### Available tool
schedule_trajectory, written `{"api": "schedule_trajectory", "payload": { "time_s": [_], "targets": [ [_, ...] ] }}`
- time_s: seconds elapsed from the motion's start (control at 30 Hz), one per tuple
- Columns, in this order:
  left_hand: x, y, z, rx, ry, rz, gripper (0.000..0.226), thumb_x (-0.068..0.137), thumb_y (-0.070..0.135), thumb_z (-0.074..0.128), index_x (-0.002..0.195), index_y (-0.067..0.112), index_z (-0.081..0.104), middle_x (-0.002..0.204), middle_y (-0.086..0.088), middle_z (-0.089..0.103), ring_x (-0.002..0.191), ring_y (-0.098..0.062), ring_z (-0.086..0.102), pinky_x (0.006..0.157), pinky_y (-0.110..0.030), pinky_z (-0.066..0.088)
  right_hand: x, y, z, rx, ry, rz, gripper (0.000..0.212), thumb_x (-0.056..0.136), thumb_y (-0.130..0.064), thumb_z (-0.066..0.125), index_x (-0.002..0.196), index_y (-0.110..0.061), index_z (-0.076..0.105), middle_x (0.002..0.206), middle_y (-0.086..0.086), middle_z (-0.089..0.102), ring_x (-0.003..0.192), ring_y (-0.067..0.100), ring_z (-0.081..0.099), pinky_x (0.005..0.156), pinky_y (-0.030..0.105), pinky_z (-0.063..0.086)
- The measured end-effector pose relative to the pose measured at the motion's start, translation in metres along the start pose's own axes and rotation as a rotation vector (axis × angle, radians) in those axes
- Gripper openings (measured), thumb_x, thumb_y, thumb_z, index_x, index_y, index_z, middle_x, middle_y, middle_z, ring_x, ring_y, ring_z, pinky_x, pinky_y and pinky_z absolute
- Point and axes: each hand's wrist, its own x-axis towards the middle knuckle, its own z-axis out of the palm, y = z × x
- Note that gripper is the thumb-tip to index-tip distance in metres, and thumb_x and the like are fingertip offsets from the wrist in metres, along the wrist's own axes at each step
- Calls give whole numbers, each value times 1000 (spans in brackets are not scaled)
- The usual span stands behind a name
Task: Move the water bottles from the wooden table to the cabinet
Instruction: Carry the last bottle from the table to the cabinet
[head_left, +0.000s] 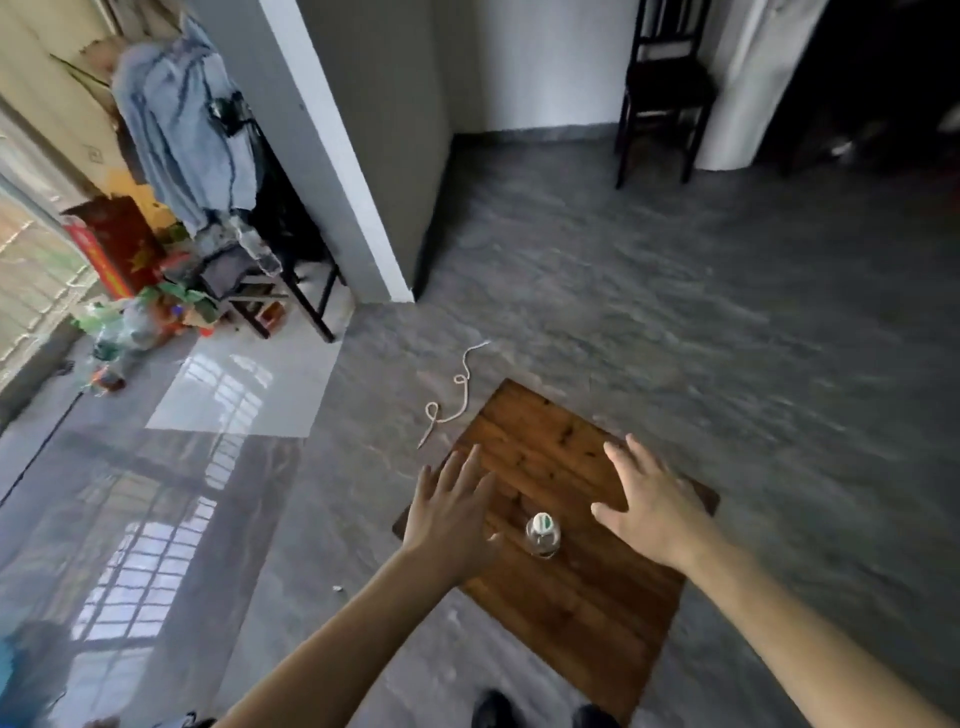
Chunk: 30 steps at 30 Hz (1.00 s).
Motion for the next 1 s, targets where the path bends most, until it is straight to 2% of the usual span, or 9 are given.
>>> {"api": "schedule_trajectory", "payload": {
  "time_s": [0.13, 0.37, 0.57, 0.67, 0.73, 0.83, 0.93, 1.0],
  "targets": [
    [26, -12, 26, 9, -29, 115, 86, 94, 51, 61, 162, 28, 13, 173, -2, -8, 160, -27, -2, 128, -53, 7, 10, 0, 42, 12, -33, 115, 85, 91, -56, 52, 158, -25, 11, 167, 5, 5, 151, 28, 14, 119, 45, 23],
    [63, -30, 105, -120, -104, 134, 97, 90, 52, 67, 163, 24, 8, 173, -2, 1, 159, -25, 12, 126, -45, 21, 36, 23, 121, -10, -143, 192, 84, 92, -54, 53, 158, -22, 12, 166, 9, 8, 150, 30, 18, 117, 43, 28],
    [116, -31, 187, -465, -160, 106, 101, 85, 45, 76, 162, 27, 12, 170, 5, 16, 153, -19, 29, 117, -39, 41, 86, 44, 199, 32, -177, 154, 81, 94, -48, 54, 158, -21, 12, 165, 8, 11, 150, 28, 19, 116, 42, 31],
    [138, -24, 230, -653, -172, 101, 104, 83, 39, 81, 161, 28, 13, 168, 5, 20, 150, -16, 33, 117, -35, 41, 105, 54, 241, 57, -187, 161, 79, 95, -45, 54, 158, -22, 13, 165, 8, 14, 150, 27, 21, 116, 42, 32],
    [149, -16, 256, -734, -160, 117, 108, 81, 37, 84, 161, 28, 12, 167, 5, 22, 150, -13, 32, 119, -30, 37, 113, 61, 268, 61, -197, 166, 78, 95, -45, 54, 158, -22, 13, 164, 6, 15, 150, 25, 21, 117, 41, 32],
    [166, -4, 286, -877, -119, 134, 117, 76, 38, 88, 161, 32, 8, 167, 9, 23, 151, -7, 26, 123, -30, 29, 127, 69, 301, 27, -162, 151, 78, 94, -47, 57, 156, -23, 17, 163, 5, 20, 150, 23, 24, 118, 38, 30],
    [181, 6, 309, -962, -4, 146, 116, 73, 39, 90, 159, 36, 13, 162, 16, 30, 146, 3, 30, 120, -20, 26, 142, 74, 326, 61, -118, 142, 77, 93, -42, 60, 156, -22, 19, 162, 5, 22, 149, 24, 27, 116, 40, 36],
    [188, 9, 320, -980, 93, 179, 108, 73, 39, 90, 156, 37, 22, 155, 20, 40, 141, 8, 38, 116, -15, 30, 149, 77, 339, 72, -65, 112, 75, 92, -40, 61, 154, -21, 24, 160, 6, 27, 146, 24, 32, 113, 39, 40]
  ]
}}
